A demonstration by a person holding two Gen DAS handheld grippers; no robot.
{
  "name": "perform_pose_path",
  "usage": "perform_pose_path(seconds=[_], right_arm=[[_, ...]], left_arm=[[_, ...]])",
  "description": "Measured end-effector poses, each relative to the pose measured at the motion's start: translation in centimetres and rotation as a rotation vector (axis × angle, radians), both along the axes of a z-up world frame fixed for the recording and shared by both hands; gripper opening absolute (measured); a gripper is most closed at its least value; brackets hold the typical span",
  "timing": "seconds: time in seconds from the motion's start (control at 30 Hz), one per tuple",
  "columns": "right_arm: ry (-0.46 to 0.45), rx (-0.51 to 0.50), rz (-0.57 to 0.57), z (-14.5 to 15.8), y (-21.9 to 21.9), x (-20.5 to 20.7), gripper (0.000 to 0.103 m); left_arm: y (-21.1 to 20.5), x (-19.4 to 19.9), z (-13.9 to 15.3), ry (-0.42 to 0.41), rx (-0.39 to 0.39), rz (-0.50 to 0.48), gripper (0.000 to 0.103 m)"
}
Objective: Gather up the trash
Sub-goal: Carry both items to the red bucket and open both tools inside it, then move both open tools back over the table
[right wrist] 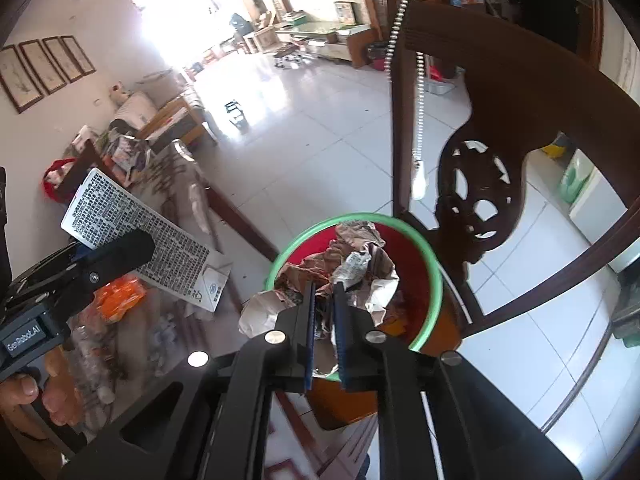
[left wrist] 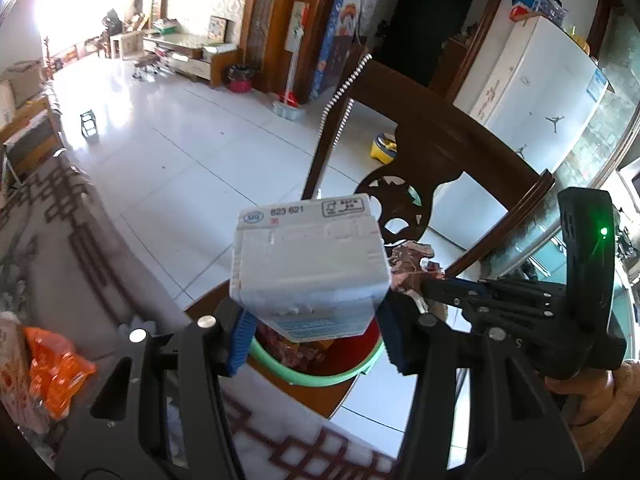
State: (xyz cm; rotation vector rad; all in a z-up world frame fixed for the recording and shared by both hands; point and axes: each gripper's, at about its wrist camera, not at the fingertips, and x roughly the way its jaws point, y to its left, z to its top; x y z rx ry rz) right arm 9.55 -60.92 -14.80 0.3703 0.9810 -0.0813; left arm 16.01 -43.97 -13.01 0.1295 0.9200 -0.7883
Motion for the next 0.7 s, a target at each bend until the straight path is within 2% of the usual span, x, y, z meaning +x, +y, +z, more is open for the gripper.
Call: perform_pose_path(seconds=[0.17, 0.27, 0.3, 0.33, 0.37, 0.4, 0.57, 0.7], right_arm=[[0.018, -0.001, -0.007, -1.0, -1.1, 1.1, 0.011], [0.008, 0.011, -0.023, -1.2, -1.7, 1.7, 0.02], [0.004, 0.01, -0.031, -1.2, -1.8, 1.9, 0.027], [-0.003, -0.001, -0.047, -1.1, -2.0, 2.1, 0.042], [-0.011, -0.015, -0.063, -1.0, -2.2, 2.2, 0.05], [-0.02, -0.023, -0.07, -0.8, -2.3, 2.4, 0.055], [-0.036, -0.02, -0.085, 0.0, -2.2, 2.2, 0.055], [-0.033, -0.038, -0.065, 0.8, -1.1, 1.5, 0.056]], left_arm=[[-1.8, 1.5, -1.2, 0.028, 0.009, -0.04, 0.051], [-2.4, 2.3, -1.6, 0.038, 0.007, -0.053, 0.052], [-2.6, 2.5, -1.6, 0.039, 0.006, -0.055, 0.059], [-2.7, 2.9, -1.6, 0.038, 0.004, -0.055, 0.067], [-2.7, 3.1, -1.5, 0.028, -0.004, -0.049, 0.08], [-2.6, 3.2, -1.4, 0.019, -0.017, -0.042, 0.082], [-0.6, 3.1, -0.6, -0.002, -0.047, -0.033, 0.082], [3.6, 2.1, 0.4, -0.022, -0.061, 0.029, 0.082]])
